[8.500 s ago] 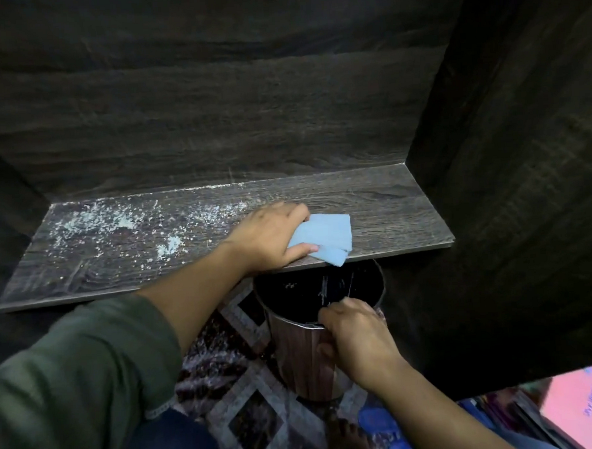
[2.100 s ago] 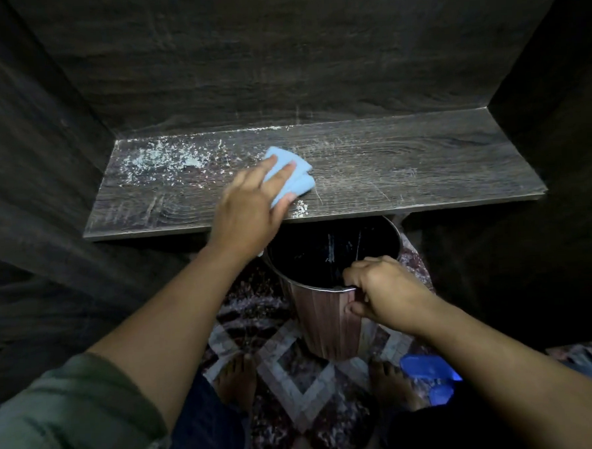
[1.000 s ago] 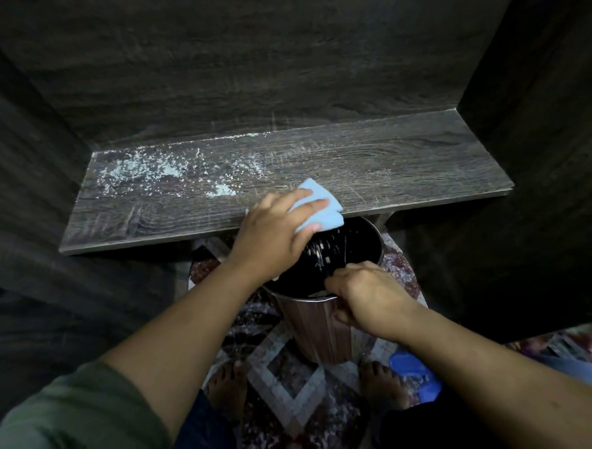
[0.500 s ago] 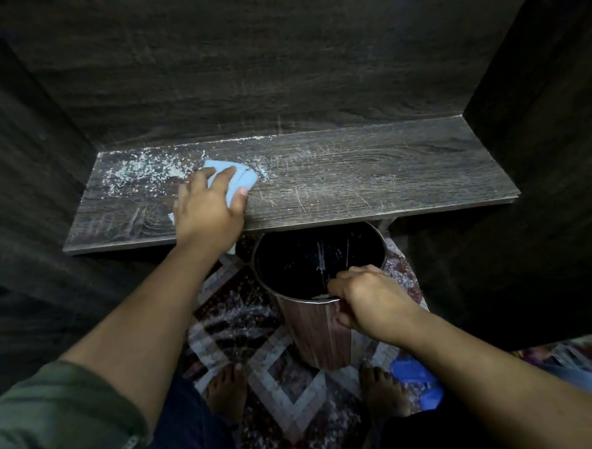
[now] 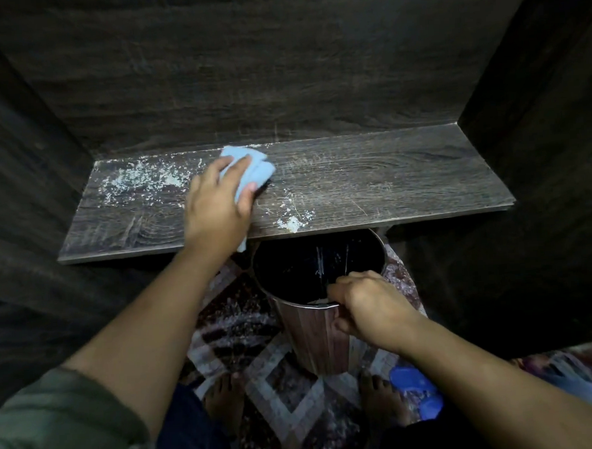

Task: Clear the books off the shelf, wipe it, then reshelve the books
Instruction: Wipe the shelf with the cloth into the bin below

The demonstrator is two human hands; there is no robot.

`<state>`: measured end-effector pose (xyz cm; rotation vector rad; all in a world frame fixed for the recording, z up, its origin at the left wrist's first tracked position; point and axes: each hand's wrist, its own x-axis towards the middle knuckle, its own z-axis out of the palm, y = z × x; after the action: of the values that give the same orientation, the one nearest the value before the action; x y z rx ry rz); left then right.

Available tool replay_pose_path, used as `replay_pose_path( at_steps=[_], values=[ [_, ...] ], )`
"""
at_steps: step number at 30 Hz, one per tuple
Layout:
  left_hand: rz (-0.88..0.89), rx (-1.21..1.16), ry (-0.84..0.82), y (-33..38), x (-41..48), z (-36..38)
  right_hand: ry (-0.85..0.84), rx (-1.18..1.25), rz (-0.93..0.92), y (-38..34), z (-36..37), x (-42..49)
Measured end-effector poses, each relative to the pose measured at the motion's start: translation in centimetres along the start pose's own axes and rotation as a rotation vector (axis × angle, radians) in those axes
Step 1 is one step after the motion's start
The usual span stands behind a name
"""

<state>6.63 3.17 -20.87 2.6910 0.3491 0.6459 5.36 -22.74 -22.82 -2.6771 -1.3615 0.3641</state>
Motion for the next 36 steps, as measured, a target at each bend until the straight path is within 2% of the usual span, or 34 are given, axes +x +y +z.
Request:
replay_pose_path(
  at_steps=[2,5,9,16,21,23,26,28,32,36],
  values=[
    [-0.059,0.051,-0.128,-0.9,0.0,0.4,0.016,0.023,0.001,0.2,0.0,-0.2],
    [0.047,0.070,-0.217,0.0,-0.9,1.0,0.048,0.035,0.001,0.3,0.1,-0.2],
    [0.263,0.016,-0.234,2.6,-2.4,1.8,0.042,0.042,0.015,0.5,0.0,-0.2],
    [0.430,-0.053,-0.176,3.7,-3.3,2.2,0.050,0.059,0.007,0.6,0.0,-0.3],
    [0.387,0.018,0.014,2.7,1.2,1.9,0.009,0.043,0.018,0.7,-0.3,-0.2],
    [0.297,0.061,-0.055,2.1,4.0,1.8,0.005,0.038,0.031,0.8,-0.3,-0.1],
    [0.172,0.085,-0.248,0.5,5.8,3.2,0.017,0.051,0.045,0.9,-0.2,0.0],
    [0.123,0.038,-0.285,0.0,5.4,3.9,0.047,0.051,0.049,1.1,0.0,0.1],
    [0.201,-0.068,-0.291,1.4,3.1,3.9,0.103,0.047,0.061,1.2,0.4,0.3],
    [0.407,-0.075,-0.255,2.5,-0.7,3.5,0.115,0.040,0.044,1.1,0.5,0.3]
  ],
)
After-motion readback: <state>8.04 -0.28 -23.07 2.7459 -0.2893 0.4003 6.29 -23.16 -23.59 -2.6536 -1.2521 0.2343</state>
